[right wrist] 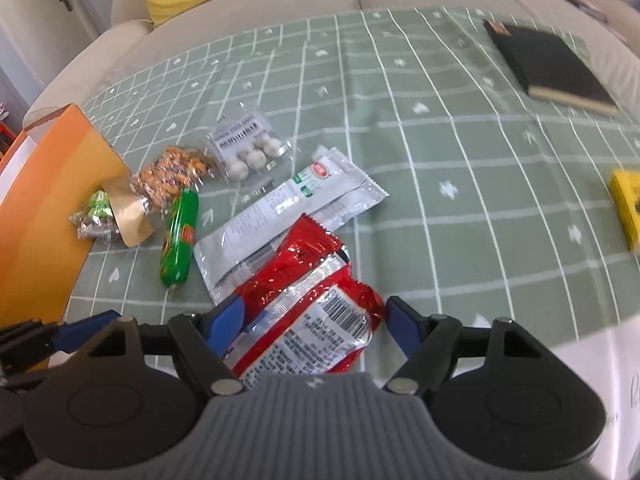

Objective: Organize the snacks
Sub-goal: 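Move the left tool to the green sausage while the right tool reaches the red chips bag, then close the left tool on the green sausage while the right tool grips the red chips bag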

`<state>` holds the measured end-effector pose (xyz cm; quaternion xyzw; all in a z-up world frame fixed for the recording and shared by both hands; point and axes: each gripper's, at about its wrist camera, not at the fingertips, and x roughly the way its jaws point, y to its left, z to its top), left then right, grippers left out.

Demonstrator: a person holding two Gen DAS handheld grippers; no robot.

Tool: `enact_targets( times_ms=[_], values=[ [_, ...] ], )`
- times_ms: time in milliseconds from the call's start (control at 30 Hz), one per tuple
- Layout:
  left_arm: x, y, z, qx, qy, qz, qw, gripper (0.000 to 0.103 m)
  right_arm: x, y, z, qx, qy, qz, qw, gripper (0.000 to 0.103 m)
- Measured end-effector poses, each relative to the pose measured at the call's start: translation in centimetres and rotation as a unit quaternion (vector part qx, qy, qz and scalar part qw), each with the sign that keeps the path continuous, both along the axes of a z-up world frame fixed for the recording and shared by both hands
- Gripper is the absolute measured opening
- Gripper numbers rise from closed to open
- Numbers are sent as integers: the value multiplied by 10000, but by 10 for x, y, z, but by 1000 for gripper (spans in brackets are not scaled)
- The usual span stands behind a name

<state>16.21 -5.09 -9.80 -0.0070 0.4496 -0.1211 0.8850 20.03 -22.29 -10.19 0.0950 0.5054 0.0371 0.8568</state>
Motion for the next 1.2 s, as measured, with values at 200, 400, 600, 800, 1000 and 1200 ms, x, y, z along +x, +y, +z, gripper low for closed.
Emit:
enact_targets(
  times_ms=[200,400,600,800,1000,1200],
  values=[
    [26,3,6,-45,-134,294,9995,45,14,6,-2,-118,-173,-103,9997,80],
    [54,-6,-8,158,24,90,9998,43,17,-5,-7,336,1,-518,9981,89],
    [60,-14,-18,313,93,-20,9995,34,19,3,-11,297,-53,-551,9980,87],
    [54,-15,-17,420,82,-223,9988,24,19,12,-10,-12,-203,-183,9996,77],
    [30,-7,-16,396,152,-192,9989,24,18,17,-10,113,-136,127,9998,77],
    [1,-11,-15,340,176,-295,9988,24,12,33,-8,125,-85,538,9984,81]
  ],
)
